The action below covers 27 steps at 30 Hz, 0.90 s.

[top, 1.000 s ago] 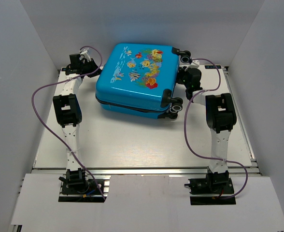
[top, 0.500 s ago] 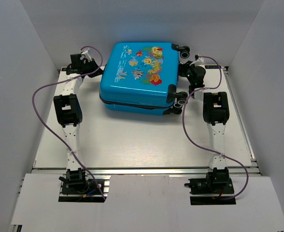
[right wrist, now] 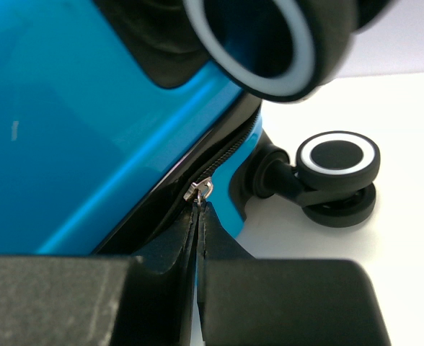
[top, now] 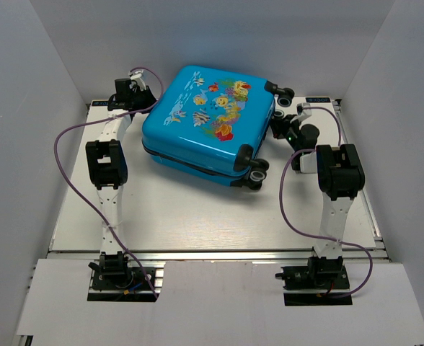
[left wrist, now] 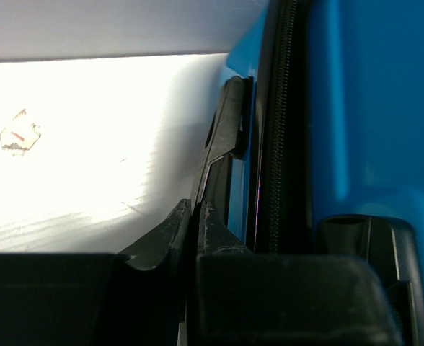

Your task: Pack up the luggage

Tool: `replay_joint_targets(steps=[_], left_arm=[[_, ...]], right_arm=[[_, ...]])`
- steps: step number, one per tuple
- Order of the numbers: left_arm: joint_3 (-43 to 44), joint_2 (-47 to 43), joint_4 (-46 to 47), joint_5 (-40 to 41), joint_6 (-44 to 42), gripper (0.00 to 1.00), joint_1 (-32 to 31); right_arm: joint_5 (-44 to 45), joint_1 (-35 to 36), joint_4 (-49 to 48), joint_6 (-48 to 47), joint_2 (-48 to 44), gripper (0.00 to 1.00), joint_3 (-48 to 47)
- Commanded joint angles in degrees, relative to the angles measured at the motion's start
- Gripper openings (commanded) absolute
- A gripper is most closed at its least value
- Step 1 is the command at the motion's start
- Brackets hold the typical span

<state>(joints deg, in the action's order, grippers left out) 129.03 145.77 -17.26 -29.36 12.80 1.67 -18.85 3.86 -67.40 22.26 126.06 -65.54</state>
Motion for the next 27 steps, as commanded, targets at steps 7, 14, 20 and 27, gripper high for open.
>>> replay_joint_targets(steps=[7,14,20,27], left_arm=[[-8.27,1.71,-20.55,11.35,-14.21,0.00,-11.07],[-4.85,-1.19,-20.97,12.91,-11.24,0.15,-11.08],[-0.02,-6.20,-23.43,21.35,1.16,0.98,-8.97],[1.31,-17.87,-24.14,25.85,9.26,0.98,-6.42]], right_arm=[[3.88,7.29,-9.08,-7.49,-29.09,0.00,31.30],[17.08,13.10,8.85,-14.26,-55.18,0.00,45.39],[22.63,14.16,18.08,-14.53,-62.95,0.00,46.73],[23.60,16.27,24.76,-14.26,-68.66,0.00,47.78]])
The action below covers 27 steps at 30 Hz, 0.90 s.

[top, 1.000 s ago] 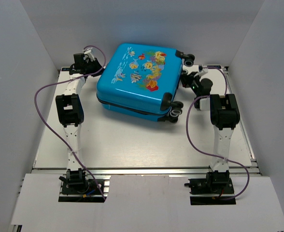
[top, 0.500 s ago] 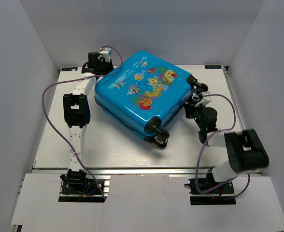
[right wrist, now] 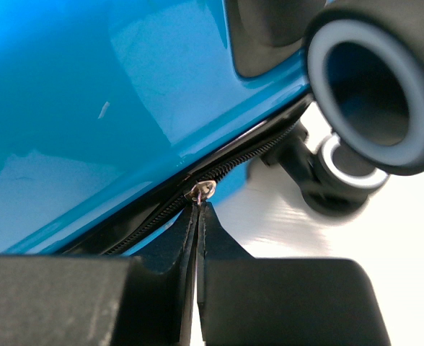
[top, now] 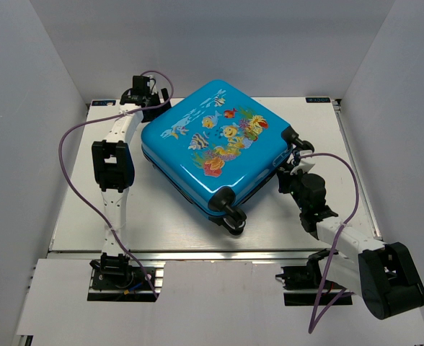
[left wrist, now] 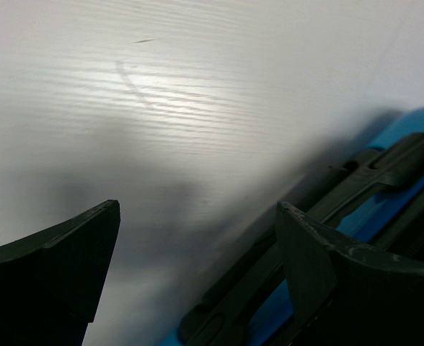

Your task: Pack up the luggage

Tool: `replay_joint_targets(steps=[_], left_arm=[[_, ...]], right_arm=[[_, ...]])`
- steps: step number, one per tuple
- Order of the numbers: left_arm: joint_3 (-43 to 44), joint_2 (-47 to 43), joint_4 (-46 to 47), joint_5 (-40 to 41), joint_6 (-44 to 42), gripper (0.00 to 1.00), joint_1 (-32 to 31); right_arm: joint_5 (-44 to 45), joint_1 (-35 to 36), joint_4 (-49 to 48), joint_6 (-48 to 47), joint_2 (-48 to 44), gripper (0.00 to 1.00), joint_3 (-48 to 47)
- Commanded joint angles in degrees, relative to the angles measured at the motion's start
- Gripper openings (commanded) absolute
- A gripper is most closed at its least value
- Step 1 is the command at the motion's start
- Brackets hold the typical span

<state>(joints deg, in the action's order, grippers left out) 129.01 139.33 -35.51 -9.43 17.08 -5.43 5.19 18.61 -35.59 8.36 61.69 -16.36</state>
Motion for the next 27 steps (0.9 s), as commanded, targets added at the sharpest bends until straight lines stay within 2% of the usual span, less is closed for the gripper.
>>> replay_joint_targets(steps=[1,5,8,13,16,18,19,23,27], left_arm=[[1.94,-12.32,-6.06,7.74,4.89,0.98,0.69],[3.97,-16.53,-6.42,16.88,4.19,0.98,1.73],[4.58,-18.99,-6.59,16.90,3.84,0.98,3.31],[4.76,-21.28,-9.49,12.78,4.18,0.98,4.03],[3.54,-25.15,-13.70,6.82,4.45,0.98,2.36],[-0.67,-30.15,-15.20,-1.24,6.98,0.98,0.87],[-6.95,-32.43,-15.12,-1.99,7.70,0.98,0.08],[-23.95,-46.04,-17.75,2.92,15.23,0.98,-6.59],[-40.30,-66.93,-16.44,1.35,23.50,0.98,-12.65]], right_arm=[[-0.36,1.60,-6.51,-0.36,-4.65,0.00,-1.22],[0.35,2.39,-4.57,-1.15,-5.44,0.00,-1.74],[0.61,2.57,-4.66,-1.33,-5.01,0.00,-2.18],[1.40,2.92,-3.69,-0.89,-4.04,0.00,-2.71],[4.03,2.92,-2.29,-1.59,-3.16,0.00,-3.50],[5.78,3.10,-2.37,-1.77,-2.72,0.00,-4.03],[6.32,3.10,-1.94,-1.94,-2.37,0.00,-4.20],[8.87,2.92,1.22,-2.30,-2.01,0.00,-6.48],[9.13,3.01,2.72,-0.63,-2.01,0.00,-6.67]])
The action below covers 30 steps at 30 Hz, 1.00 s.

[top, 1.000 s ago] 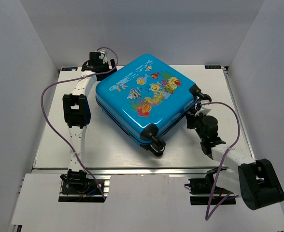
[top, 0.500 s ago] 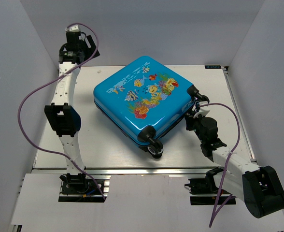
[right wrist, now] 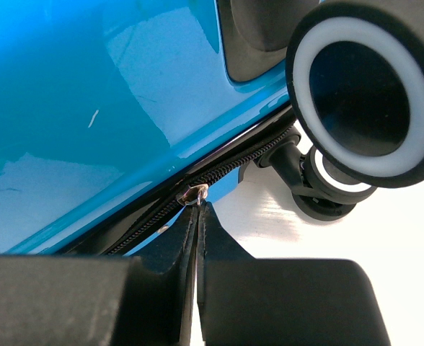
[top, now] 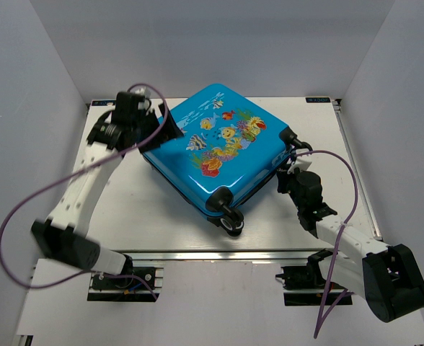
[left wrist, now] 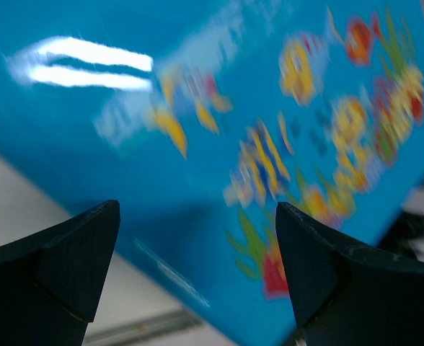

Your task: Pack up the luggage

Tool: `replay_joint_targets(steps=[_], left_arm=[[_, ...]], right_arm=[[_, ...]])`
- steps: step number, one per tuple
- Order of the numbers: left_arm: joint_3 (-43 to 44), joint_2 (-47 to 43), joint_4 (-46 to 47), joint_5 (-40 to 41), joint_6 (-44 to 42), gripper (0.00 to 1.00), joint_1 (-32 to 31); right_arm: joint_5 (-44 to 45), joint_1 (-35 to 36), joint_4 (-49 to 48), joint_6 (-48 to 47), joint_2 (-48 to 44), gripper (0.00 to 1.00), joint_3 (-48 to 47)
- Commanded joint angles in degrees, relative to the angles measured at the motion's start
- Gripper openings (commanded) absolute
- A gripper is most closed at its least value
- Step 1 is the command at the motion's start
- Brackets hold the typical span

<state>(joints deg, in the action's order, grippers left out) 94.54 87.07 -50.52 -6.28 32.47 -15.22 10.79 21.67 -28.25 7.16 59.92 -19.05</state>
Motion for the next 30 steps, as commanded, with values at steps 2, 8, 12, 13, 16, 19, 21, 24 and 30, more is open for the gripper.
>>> replay_joint_targets(steps=[2,8,12,13,16,19,21,24,30], left_arm=[[-12.41,-19.89,-2.21,-2.85,14.79,0.98,-5.07],[-25.70,-21.69,-1.10,-4.27,25.88,0.98,-20.95],[-14.19,-8.62,-3.69,5.30,28.88,0.98,-40.37],[-10.56,-5.36,-5.97,8.19,29.05,0.98,-45.54],[-3.14,2.66,-9.86,12.52,30.90,0.98,-51.38],[-2.70,3.37,-10.37,15.94,34.57,0.98,-54.37],[-1.39,3.72,-12.66,19.63,37.04,0.98,-55.61],[0.20,5.48,-17.49,23.41,42.49,0.98,-57.81],[1.97,10.92,-22.08,30.61,51.28,0.98,-60.01]], right_arm=[[3.45,0.04,-4.36,1.62,0.63,0.00,-3.98],[5.12,0.04,-1.99,3.91,0.29,0.00,-3.98],[6.35,0.04,-1.28,5.50,-0.77,0.00,-4.50],[6.53,-0.05,-1.02,5.76,-0.86,0.00,-4.85],[6.44,-0.05,-1.02,6.20,-1.73,0.00,-4.60],[6.70,-0.22,-0.84,6.46,-2.61,0.00,-4.33],[7.05,-0.05,-0.75,6.81,-3.23,0.00,-4.24],[8.28,-0.05,-0.84,7.60,-3.84,0.00,-3.81],[7.76,0.04,-1.81,8.49,-5.60,0.00,-2.75]])
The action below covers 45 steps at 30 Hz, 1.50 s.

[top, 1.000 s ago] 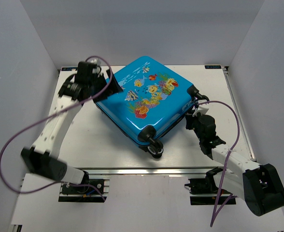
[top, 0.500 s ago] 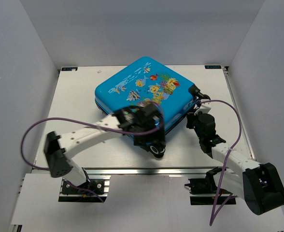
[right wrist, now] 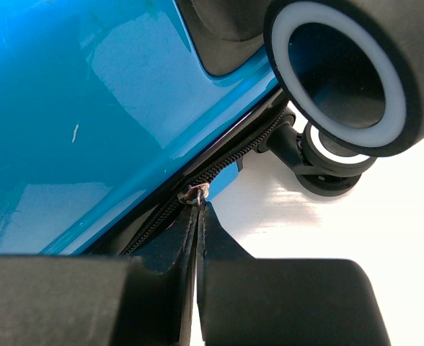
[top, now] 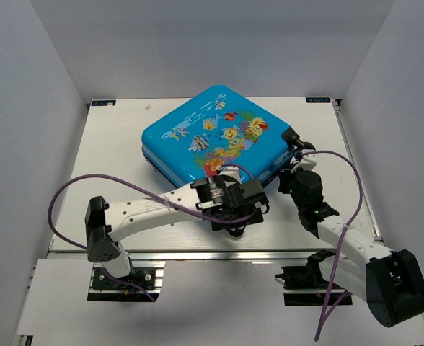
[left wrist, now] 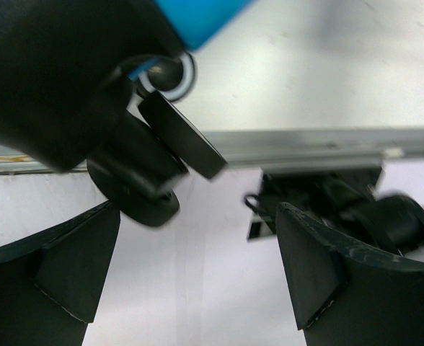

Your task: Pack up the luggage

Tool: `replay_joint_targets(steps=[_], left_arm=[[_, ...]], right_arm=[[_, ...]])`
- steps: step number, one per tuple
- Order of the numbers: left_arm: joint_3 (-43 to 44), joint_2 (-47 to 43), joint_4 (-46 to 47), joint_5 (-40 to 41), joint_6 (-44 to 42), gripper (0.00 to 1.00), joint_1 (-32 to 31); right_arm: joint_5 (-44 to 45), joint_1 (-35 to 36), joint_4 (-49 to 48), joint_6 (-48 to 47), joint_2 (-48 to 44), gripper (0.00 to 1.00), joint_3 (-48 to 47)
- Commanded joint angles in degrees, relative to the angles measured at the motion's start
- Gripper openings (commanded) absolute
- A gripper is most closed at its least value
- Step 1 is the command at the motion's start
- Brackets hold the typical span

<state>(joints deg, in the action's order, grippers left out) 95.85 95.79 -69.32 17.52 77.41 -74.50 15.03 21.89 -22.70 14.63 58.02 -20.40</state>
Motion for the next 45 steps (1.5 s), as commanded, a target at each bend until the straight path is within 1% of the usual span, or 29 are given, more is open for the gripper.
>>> replay_joint_targets(steps=[1,3,5,10,14,15,16,17,18,20,21,22,23,24,25,26,27,31,34,35,37,38,40,41,42,44,45], left_arm=[[0.39,2.64,-3.02,7.52,7.14,0.98,-0.74],[-0.75,2.83,-0.31,9.10,8.63,0.98,-0.74],[-3.65,2.39,1.72,9.64,9.60,0.98,-0.74],[-7.08,1.77,3.05,11.30,13.47,0.98,0.32],[-7.44,2.03,1.21,14.73,14.96,0.91,0.32],[-7.61,2.12,0.42,15.43,15.49,0.82,0.84],[-7.52,2.21,0.15,16.05,15.67,0.76,0.85],[-7.52,2.12,-0.02,16.14,15.76,0.68,0.85],[-7.61,1.95,-0.37,16.06,15.76,0.44,0.85],[-8.48,0.55,-0.81,16.32,16.11,0.29,0.85],[-10.93,-0.24,-0.90,16.32,16.54,0.13,1.37],[-12.69,-1.03,-0.56,16.23,17.16,0.04,1.37],[-14.71,-3.57,0.93,15.80,17.69,0.00,2.16],[-19.60,-5.07,1.98,15.53,17.95,0.00,2.69],[-22.35,-6.74,3.30,15.18,18.04,0.00,3.21],[-24.99,-10.76,5.58,14.48,18.65,0.00,4.53],[-29.89,-12.89,6.82,14.30,19.62,0.00,5.76],[-36.77,-21.77,4.64,15.35,22.52,0.00,7.34],[-38.11,-24.86,1.56,16.67,23.58,0.00,8.58],[-38.02,-24.86,0.16,16.93,23.58,0.00,8.58],[-36.80,-23.81,-1.77,17.11,23.49,0.00,9.72],[-36.27,-23.37,-4.05,17.28,23.49,0.00,9.72],[-35.56,-22.67,-6.43,17.64,23.67,0.00,11.04],[-35.65,-22.84,-6.79,17.72,23.67,0.00,11.04],[-36.08,-23.27,-6.62,17.73,23.58,0.00,11.83],[-38.27,-25.64,-5.30,17.38,23.40,0.00,12.71],[-39.07,-26.43,-4.78,17.11,23.32,0.00,13.50]], right_arm=[[3.34,-0.18,-7.45,1.01,-3.88,0.00,-1.31],[3.08,-0.18,-7.53,1.19,-4.58,0.00,-1.22],[2.99,-0.09,-7.54,1.19,-4.84,0.00,-1.13],[2.56,-0.18,-8.23,1.54,-5.02,0.00,0.01],[2.29,-0.01,-9.47,1.71,-4.67,0.00,0.98],[2.55,-0.18,-9.64,1.71,-4.58,0.00,1.15],[3.16,-0.27,-9.73,1.71,-4.58,0.00,1.24],[3.69,-0.36,-9.56,1.98,-4.41,0.00,1.24],[4.39,-0.36,-9.30,2.15,-4.32,0.00,1.24],[7.64,-0.62,-8.24,3.29,-3.27,0.00,1.42],[8.69,-0.53,-7.89,3.82,-2.74,0.00,1.51],[11.40,-0.71,-7.80,4.17,-1.52,0.00,1.68],[12.56,-1.14,-7.36,4.87,-0.81,0.00,1.77],[14.57,-1.58,-6.84,5.40,-0.11,0.00,1.60],[15.46,-2.28,-5.79,6.71,1.47,0.00,0.99],[15.82,-3.33,-5.69,7.33,2.09,0.00,0.89],[16.52,-4.39,-5.52,8.21,3.14,0.00,0.20],[18.19,-8.44,-4.72,8.83,5.00,0.00,-0.95],[16.88,-12.30,-7.35,8.57,7.01,0.00,-1.04],[15.92,-13.70,-10.23,8.13,7.80,0.00,-1.04],[11.18,-15.47,-14.37,5.07,10.44,0.00,-0.78],[9.51,-16.43,-18.48,3.92,11.23,0.00,-0.69],[4.41,-18.54,-23.59,0.41,13.87,0.00,-0.69],[1.79,-18.90,-28.75,-0.91,14.83,0.00,-0.69],[0.37,-20.82,-29.59,-2.23,17.45,0.00,-2.43],[-2.09,-21.19,-30.82,-3.64,20.02,0.00,-4.46],[-2.45,-23.27,-33.00,-3.04,22.12,0.00,-5.60]])
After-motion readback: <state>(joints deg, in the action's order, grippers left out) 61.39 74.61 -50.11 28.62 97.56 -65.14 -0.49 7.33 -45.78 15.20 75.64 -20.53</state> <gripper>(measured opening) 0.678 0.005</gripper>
